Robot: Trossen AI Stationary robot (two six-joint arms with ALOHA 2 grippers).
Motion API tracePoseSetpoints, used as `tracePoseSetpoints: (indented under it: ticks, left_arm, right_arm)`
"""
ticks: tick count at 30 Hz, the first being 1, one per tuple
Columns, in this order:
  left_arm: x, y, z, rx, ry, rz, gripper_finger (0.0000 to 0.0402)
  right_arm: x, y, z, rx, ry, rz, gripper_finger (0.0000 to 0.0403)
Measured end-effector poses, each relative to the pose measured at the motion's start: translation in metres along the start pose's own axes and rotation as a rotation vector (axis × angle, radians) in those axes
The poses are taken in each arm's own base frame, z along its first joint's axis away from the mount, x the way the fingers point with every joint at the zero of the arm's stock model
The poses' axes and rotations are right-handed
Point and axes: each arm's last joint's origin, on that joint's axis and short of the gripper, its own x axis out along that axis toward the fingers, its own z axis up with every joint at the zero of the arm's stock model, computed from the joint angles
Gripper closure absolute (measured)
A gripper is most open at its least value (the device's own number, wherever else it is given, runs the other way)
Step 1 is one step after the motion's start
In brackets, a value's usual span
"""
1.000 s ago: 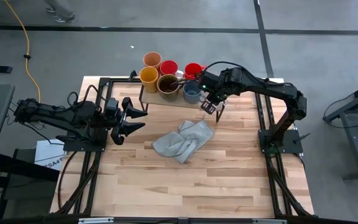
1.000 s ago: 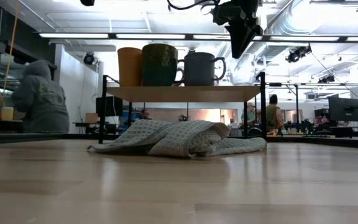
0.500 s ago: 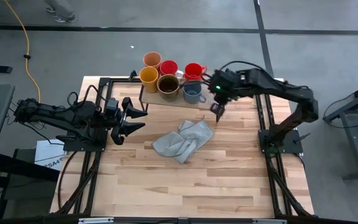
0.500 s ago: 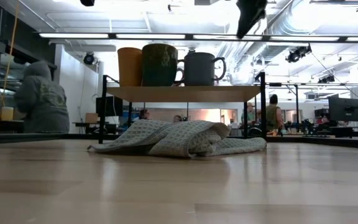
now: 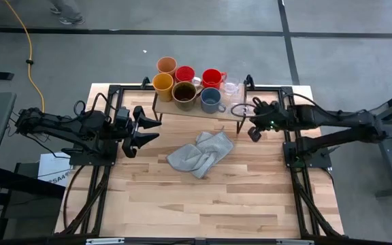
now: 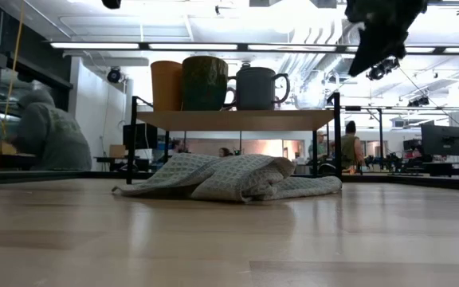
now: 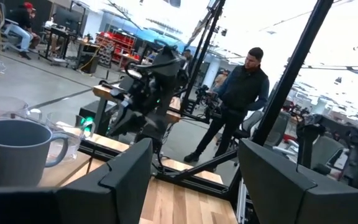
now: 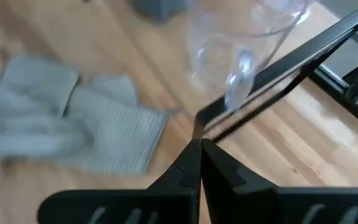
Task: Stack small to large cups/mugs on shelf
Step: Put the transparent mug on the shelf
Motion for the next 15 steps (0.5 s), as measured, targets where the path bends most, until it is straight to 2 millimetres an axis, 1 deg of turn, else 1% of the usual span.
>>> tracePoseSetpoints:
  ticks: [3, 7, 10, 15]
  left_arm:
    - [0.000, 0.000, 0.000, -0.003, -0.001, 0.003, 0.0176]
    - [0.000, 0.000, 0.000, -0.010, -0.001, 0.003, 0.0176]
    - [0.000, 0.000, 0.000, -0.025, -0.001, 0.003, 0.0176]
    - [0.000, 0.000, 0.000, -0.026, -0.001, 0.003, 0.0176]
  right_arm:
    - [0.014, -0.004, -0.004, 0.045, -0.048, -0.009, 0.0402]
    - [0.024, -0.008, -0.002, 0.021, -0.062, -0.024, 0.0403]
    - [0.027, -0.012, 0.001, 0.006, -0.040, -0.056, 0.0403]
    - [0.028, -0.018, 0.012, -0.005, -0.076, -0.072, 0.0403]
